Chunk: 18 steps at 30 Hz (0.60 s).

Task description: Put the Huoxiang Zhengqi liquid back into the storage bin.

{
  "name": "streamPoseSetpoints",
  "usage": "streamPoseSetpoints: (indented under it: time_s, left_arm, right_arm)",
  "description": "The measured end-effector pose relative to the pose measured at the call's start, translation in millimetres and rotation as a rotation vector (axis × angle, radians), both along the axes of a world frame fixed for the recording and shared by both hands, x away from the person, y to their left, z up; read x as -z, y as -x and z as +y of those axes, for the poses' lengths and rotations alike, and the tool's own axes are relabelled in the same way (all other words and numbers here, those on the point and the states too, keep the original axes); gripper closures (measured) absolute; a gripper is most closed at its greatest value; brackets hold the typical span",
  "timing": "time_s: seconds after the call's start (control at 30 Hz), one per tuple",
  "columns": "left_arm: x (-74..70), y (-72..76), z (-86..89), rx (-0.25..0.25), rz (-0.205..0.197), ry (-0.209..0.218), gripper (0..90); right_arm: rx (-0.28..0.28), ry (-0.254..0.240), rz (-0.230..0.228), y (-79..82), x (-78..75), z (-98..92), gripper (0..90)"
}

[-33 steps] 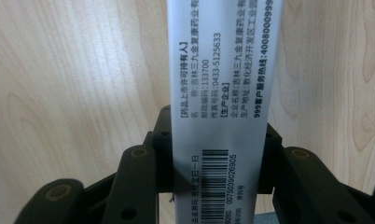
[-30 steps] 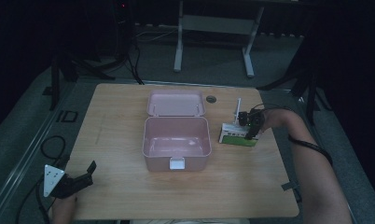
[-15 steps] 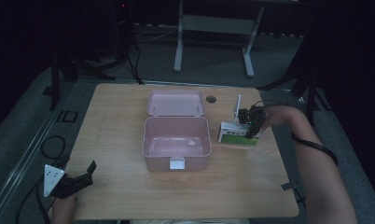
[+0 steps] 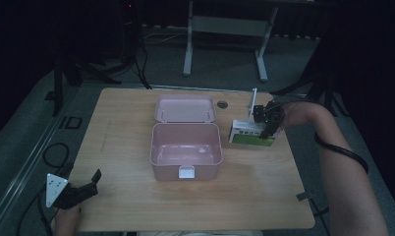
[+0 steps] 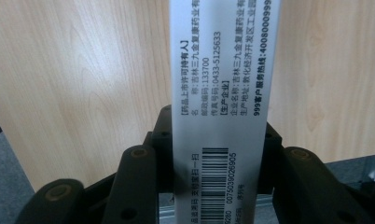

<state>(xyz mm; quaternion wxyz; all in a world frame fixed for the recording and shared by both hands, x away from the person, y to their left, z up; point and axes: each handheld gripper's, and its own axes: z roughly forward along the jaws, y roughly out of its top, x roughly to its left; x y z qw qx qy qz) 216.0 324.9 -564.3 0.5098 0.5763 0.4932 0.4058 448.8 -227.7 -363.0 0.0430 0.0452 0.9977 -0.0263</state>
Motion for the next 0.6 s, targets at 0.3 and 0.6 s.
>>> streamPoseSetpoints:
  time_s: [0.3, 0.6]
  left_arm:
    - [0.0, 0.0, 0.0, -0.002, 0.000, 0.003, 0.2]
    - [-0.1, -0.1, 0.1, -0.002, 0.002, 0.001, 0.2]
  right_arm:
    - [-0.008, -0.012, -0.029, 7.8, -25.4, 5.9, 63.0]
    - [-0.040, -0.054, -0.037, 15.4, -45.4, 26.1, 63.0]
